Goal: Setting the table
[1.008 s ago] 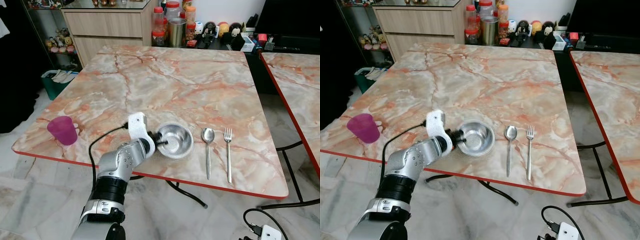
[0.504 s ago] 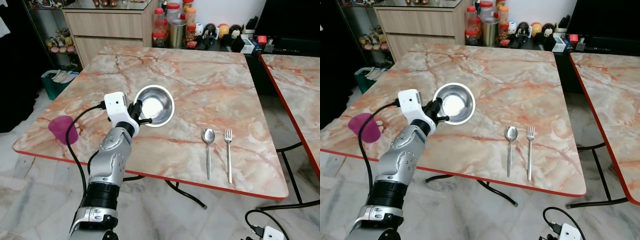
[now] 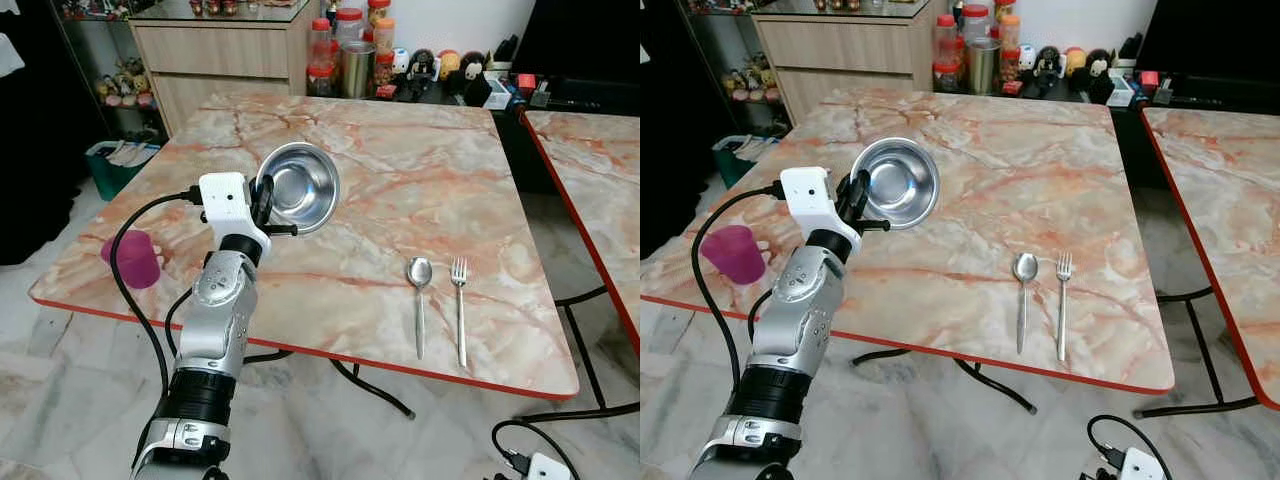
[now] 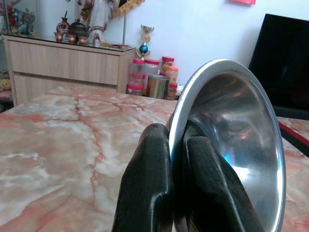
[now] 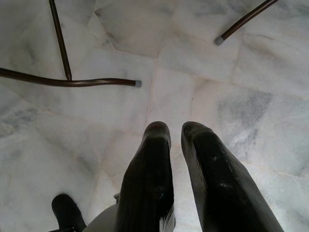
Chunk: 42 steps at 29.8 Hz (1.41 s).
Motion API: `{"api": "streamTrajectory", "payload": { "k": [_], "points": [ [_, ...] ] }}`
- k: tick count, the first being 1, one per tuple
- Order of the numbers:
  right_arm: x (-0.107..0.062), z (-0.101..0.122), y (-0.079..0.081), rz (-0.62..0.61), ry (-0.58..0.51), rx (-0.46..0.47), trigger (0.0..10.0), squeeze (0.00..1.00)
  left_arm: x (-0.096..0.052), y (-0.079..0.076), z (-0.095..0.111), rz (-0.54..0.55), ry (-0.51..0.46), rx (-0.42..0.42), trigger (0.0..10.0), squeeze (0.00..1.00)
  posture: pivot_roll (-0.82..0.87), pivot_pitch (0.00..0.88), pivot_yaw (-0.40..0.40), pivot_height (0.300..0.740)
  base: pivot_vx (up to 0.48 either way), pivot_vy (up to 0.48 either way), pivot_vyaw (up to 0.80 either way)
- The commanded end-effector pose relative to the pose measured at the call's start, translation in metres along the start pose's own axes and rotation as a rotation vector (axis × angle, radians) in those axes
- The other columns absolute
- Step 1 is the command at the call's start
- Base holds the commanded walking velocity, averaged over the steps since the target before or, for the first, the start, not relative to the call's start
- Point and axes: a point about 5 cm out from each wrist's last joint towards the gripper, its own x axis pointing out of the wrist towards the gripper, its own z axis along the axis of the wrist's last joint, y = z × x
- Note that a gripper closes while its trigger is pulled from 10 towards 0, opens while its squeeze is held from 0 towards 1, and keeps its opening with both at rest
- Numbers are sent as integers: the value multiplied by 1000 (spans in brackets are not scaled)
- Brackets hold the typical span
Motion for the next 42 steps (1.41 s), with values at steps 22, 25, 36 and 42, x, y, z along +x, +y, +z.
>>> {"api": "streamTrajectory", "payload": {
  "k": [22,25,36,42],
  "points": [
    [-2,-2,-5,-18,2,-1,10000,0,7,-4,2,5,-15,23,10000,0,45,0,-19,740,0,-405,-56],
    [-2,-2,-5,-20,5,-8,10000,0,7,-4,2,6,-13,23,10000,0,42,0,-19,740,0,-405,0],
    [-1,-1,-6,-44,2,-13,10000,0,8,-4,3,10,-12,20,10000,0,29,0,-19,740,0,-400,207],
    [-1,-1,-6,-41,5,-20,10000,0,7,-1,4,16,-16,24,10000,0,31,0,-22,740,0,-398,0]
  ]
}}
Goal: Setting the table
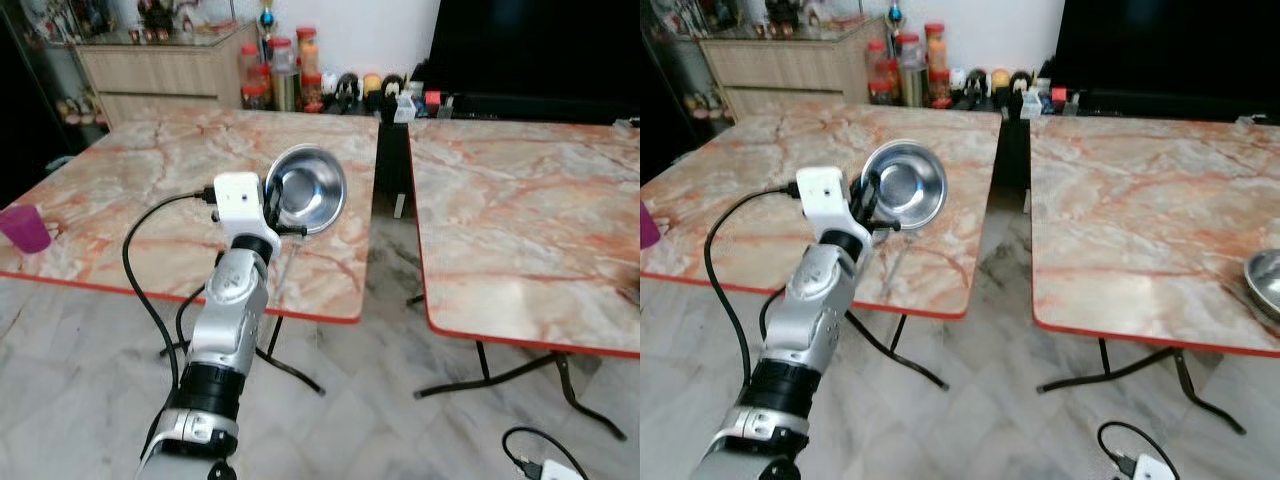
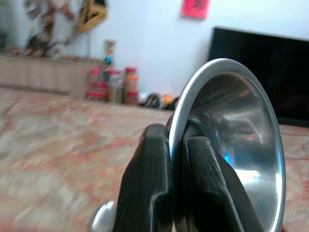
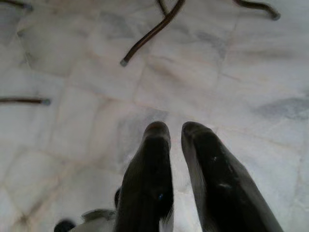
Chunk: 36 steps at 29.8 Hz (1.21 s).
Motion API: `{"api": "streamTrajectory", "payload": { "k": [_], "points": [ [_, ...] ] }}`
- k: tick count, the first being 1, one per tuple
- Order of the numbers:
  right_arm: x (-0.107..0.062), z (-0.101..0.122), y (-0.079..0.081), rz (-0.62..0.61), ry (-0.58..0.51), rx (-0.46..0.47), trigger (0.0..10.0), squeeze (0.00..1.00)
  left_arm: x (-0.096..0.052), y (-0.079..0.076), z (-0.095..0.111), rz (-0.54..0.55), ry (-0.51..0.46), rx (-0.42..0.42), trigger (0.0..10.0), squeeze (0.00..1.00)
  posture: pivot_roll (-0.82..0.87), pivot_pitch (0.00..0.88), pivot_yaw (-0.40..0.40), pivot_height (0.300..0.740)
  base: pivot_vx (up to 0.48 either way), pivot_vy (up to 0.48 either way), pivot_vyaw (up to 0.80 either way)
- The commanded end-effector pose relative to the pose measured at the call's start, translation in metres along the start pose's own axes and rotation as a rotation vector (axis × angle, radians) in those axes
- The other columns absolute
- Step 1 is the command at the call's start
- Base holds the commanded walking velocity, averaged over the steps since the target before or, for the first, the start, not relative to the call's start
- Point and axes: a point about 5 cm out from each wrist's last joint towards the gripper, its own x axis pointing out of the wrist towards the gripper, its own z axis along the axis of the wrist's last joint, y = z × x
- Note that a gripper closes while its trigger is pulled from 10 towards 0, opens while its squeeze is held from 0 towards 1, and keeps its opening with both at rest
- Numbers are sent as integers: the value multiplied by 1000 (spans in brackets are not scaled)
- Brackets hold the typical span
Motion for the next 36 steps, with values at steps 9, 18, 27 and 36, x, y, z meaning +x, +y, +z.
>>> {"api": "streamTrajectory", "payload": {
  "k": [9,18,27,36],
  "points": [
    [0,2,-1,5,-4,-1,10000,0,1,2,4,2,-11,1,10000,0,28,0,-21,740,0,-394,0],
    [0,0,-2,4,-1,-12,10000,0,0,1,4,-10,-11,1,10000,0,26,0,-22,740,0,-393,0],
    [0,1,-2,5,-10,5,10000,0,1,2,4,-10,-7,3,10000,0,24,0,-22,740,0,-390,0],
    [0,2,-2,3,-11,4,10000,0,0,3,3,-6,0,5,10000,0,17,0,-26,740,0,-391,0]
  ]
}}
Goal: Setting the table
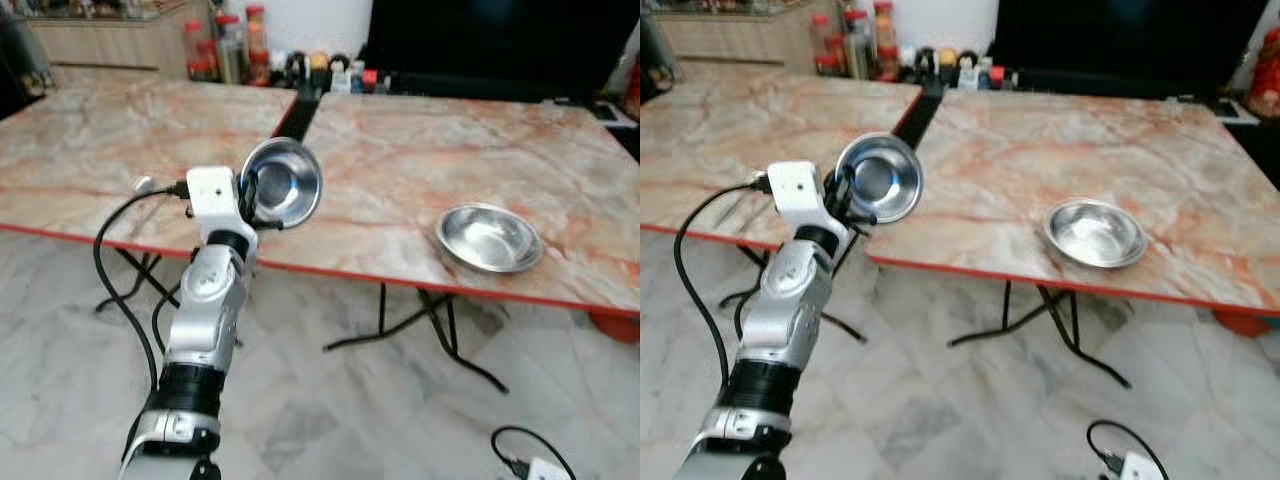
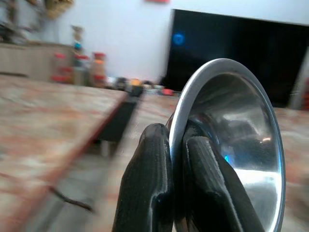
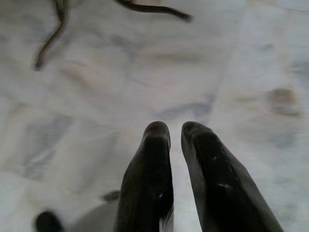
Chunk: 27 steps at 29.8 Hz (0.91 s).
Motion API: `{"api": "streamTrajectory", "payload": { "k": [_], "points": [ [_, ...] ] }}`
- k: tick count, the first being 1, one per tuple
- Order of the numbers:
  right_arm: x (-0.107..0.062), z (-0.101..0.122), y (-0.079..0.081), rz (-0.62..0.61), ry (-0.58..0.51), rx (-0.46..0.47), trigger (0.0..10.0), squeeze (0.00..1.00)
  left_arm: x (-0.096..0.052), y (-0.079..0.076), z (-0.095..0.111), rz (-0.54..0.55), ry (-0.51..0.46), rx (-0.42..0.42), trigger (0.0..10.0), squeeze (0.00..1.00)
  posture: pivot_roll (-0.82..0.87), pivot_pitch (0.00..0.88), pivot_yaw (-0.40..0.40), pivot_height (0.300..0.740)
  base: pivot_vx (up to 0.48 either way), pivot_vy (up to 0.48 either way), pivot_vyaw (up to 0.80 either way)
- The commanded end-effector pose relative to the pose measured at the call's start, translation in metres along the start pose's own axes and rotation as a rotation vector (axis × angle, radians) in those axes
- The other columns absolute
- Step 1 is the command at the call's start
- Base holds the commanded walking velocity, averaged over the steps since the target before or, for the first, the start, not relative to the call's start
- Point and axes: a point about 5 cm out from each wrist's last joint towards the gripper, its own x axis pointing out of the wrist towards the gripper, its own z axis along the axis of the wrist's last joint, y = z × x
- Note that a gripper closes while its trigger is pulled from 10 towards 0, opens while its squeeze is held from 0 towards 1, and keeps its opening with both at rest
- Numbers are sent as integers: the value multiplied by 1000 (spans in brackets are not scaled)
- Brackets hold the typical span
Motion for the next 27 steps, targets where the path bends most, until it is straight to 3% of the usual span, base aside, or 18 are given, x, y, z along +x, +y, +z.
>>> {"api": "streamTrajectory", "payload": {
  "k": [1,21,24,27],
  "points": [
    [2,5,3,5,-19,5,10000,0,2,5,6,8,-18,11,10000,0,17,0,-26,740,0,-390,0],
    [3,8,2,-2,-23,10,10000,0,4,0,3,-9,1,-10,10000,0,4,0,-36,740,0,-341,0],
    [3,8,2,-1,-23,9,10000,0,6,0,1,-5,22,-103,10000,0,4,0,-37,740,0,0,0],
    [3,8,3,0,-24,9,10000,0,7,1,3,2,11,-110,10000,0,4,0,-35,740,0,0,0]
  ]
}}
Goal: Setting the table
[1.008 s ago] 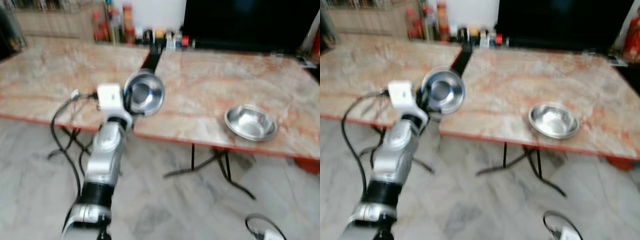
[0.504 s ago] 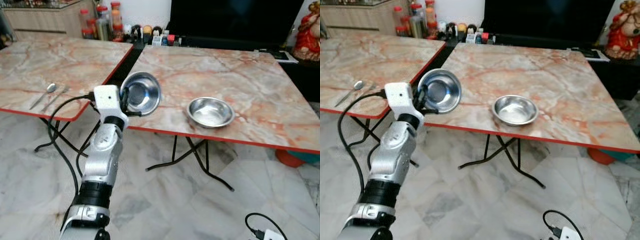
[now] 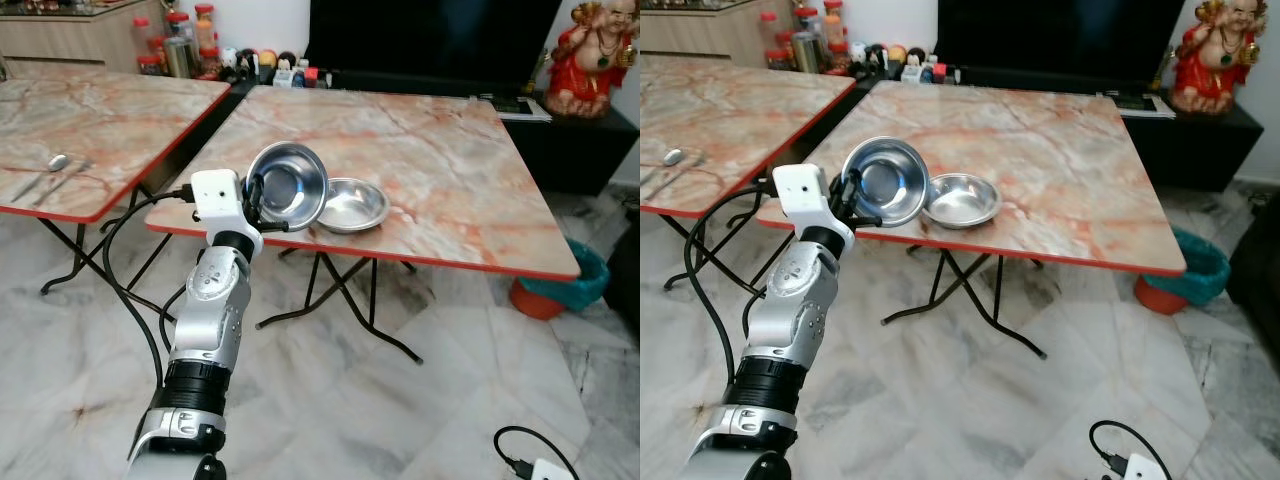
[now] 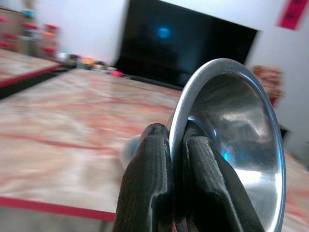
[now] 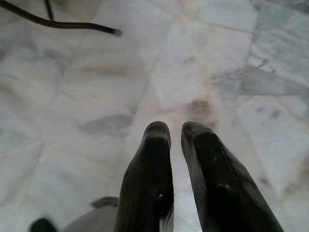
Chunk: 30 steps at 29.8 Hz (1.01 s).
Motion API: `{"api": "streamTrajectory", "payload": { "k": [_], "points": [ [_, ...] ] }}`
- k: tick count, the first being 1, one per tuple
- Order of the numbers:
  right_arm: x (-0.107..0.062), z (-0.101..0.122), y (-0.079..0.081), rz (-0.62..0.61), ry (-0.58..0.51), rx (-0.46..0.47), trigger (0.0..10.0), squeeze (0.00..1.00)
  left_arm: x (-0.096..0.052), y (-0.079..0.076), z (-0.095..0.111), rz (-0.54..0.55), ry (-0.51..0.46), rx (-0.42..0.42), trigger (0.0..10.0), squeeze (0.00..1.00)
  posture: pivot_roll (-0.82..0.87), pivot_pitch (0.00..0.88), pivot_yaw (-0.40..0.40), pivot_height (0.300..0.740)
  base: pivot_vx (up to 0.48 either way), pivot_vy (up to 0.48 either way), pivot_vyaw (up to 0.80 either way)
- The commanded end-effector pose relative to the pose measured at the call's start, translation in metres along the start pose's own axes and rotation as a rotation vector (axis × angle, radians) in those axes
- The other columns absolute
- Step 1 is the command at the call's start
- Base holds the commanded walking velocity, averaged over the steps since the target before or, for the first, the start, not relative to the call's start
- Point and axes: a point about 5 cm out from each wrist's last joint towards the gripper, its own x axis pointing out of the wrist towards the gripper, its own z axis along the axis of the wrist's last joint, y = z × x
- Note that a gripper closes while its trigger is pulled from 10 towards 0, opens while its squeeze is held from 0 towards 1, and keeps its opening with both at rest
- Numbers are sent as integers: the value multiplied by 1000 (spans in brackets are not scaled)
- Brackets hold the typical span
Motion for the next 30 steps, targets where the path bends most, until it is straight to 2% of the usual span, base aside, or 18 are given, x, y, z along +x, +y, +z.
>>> {"api": "streamTrajectory", "payload": {
  "k": [1,7,20,30],
  "points": [
    [2,4,4,7,-13,5,10000,0,4,5,12,-1,-27,13,10000,0,6,0,-32,740,0,0,0],
    [1,3,5,11,-15,11,10000,0,5,7,14,-1,-27,13,10000,0,5,0,-25,740,191,0,0],
    [1,-1,3,2,17,-2,10000,0,5,7,14,0,-26,11,10000,0,0,0,-22,740,387,0,0],
    [0,0,3,9,1,-7,10000,0,8,1,17,-27,-33,3,10000,0,6,0,-22,740,414,0,-79]
  ]
}}
